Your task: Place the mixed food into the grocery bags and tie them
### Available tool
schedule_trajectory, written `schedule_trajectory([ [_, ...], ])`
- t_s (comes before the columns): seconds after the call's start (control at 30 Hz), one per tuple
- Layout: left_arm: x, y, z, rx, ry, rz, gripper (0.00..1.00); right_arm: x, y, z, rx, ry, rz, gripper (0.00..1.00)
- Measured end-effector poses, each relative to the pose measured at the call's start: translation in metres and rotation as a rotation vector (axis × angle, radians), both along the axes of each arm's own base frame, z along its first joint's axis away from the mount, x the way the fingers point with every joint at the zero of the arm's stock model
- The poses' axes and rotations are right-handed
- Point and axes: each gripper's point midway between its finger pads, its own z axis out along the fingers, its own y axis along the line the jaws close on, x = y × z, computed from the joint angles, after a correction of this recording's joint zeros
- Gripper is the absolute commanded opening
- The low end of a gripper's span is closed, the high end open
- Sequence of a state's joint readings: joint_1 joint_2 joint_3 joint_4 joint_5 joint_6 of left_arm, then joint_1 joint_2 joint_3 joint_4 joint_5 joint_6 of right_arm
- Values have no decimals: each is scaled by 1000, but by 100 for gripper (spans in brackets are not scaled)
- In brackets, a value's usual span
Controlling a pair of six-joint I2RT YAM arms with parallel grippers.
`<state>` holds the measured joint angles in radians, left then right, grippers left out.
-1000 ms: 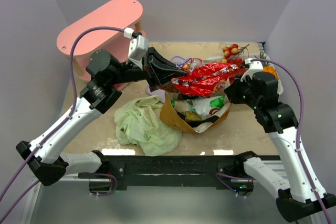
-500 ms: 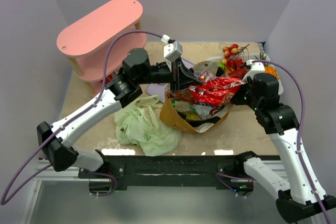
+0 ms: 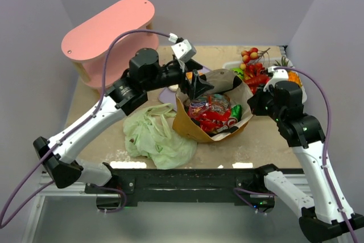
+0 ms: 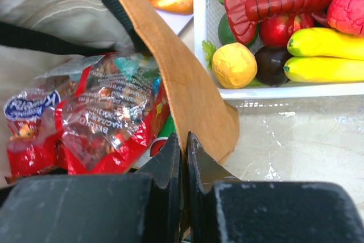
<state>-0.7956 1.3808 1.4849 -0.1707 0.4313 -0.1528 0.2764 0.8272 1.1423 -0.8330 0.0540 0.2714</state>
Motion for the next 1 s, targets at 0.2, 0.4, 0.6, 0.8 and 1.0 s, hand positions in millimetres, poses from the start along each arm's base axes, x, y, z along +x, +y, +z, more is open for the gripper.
schedule_trajectory([
  [0.2,31,49,20,35,-71,265,96,0,0,0,0,-1,0,0],
  [0.4,100,138,-21,151,15,632,96,1,0,0,0,0,0,0],
  [0.6,128,216,-104,327,164,989,95,1,0,0,1,0,1,0],
  [0.8,112,250,-207,452,279,1144,94,1,1,0,2,-1,3,0],
  [1.0,92,283,-250,329,327,1269,94,0,1,0,0,-3,5,0],
])
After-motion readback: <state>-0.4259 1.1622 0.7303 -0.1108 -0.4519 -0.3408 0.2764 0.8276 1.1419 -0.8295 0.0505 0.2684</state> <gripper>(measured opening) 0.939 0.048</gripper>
